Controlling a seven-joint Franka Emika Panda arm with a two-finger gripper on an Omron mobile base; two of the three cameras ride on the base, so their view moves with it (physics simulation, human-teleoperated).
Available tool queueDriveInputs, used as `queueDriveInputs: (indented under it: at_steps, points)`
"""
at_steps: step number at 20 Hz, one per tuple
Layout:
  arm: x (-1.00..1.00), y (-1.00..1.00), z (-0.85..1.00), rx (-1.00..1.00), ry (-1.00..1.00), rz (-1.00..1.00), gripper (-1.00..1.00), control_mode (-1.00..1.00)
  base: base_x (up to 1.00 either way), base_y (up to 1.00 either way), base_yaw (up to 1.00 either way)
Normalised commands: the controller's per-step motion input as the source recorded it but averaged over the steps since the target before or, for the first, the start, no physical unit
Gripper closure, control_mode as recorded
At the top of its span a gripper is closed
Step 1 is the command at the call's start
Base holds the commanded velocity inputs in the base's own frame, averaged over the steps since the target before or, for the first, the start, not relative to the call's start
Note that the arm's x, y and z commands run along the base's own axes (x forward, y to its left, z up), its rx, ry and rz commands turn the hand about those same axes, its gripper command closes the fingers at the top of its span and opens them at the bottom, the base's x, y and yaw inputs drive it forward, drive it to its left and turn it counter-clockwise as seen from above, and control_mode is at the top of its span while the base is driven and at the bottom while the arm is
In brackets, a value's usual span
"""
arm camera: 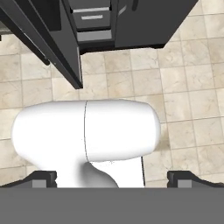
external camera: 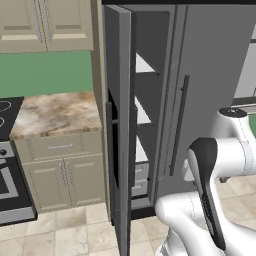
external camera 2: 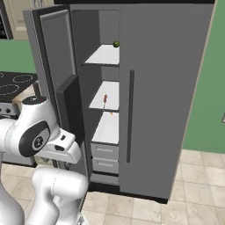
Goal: Store the kebab skewer in the freezer for long-term storage. Close the freezer door after placing the cooked food.
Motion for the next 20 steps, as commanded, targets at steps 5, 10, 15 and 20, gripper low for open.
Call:
queueDriveInputs:
  at_steps: [5,10,15,20]
  points:
    - [0.00,0.00,0.00,0.00,0.00,0.00,-1.00,-1.00,0.00,0.00,0.00]
    - [0.00,0.00,0.00,0.00,0.00,0.00,-1.00,-1.00,0.00,0.00,0.00]
    - [0.00,0.61,-0.03,0.00,-0.18,-0.18,-1.00,-1.00,0.00,0.00,0.00]
    - [0.13,0.98,0.00,-0.10,-0.17,-0.41,-1.00,-1.00,0.00,0.00,0.00]
